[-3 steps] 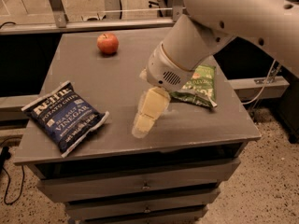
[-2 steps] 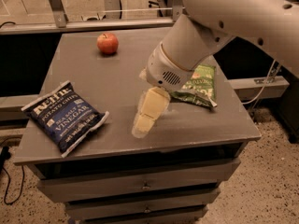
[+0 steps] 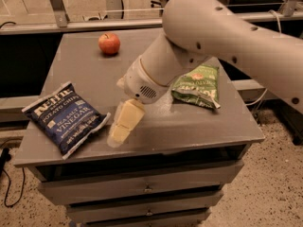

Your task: Pick blue chip bag

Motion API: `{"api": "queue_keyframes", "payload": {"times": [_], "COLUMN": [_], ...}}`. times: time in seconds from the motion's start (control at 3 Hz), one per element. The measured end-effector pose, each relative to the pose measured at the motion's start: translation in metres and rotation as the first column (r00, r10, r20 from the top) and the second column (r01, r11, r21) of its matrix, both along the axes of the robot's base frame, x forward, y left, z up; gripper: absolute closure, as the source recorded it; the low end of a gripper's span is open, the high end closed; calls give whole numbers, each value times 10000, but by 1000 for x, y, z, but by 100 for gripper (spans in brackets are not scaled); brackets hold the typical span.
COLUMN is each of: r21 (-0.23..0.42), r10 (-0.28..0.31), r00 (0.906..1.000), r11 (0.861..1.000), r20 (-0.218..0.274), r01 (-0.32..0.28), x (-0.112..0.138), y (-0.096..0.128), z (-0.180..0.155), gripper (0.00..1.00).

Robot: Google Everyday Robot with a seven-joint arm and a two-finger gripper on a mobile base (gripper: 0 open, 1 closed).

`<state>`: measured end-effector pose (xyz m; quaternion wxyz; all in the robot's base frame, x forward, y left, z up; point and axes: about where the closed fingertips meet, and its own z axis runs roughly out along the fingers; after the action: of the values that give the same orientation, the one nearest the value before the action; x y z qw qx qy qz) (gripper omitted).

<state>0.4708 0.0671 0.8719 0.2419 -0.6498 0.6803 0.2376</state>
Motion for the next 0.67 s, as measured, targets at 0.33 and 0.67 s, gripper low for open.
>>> {"api": "queue_keyframes", "payload": {"times": [0.33, 0.67], "r21": [609, 1127], "r10": [211, 296], "r00": [9997, 9995], "r11": [9979, 9932], "r20": [113, 128], "r01": [-217, -308], "x": [3, 8], "y": [36, 68], "z": [-13, -26], "gripper": [0, 0]}}
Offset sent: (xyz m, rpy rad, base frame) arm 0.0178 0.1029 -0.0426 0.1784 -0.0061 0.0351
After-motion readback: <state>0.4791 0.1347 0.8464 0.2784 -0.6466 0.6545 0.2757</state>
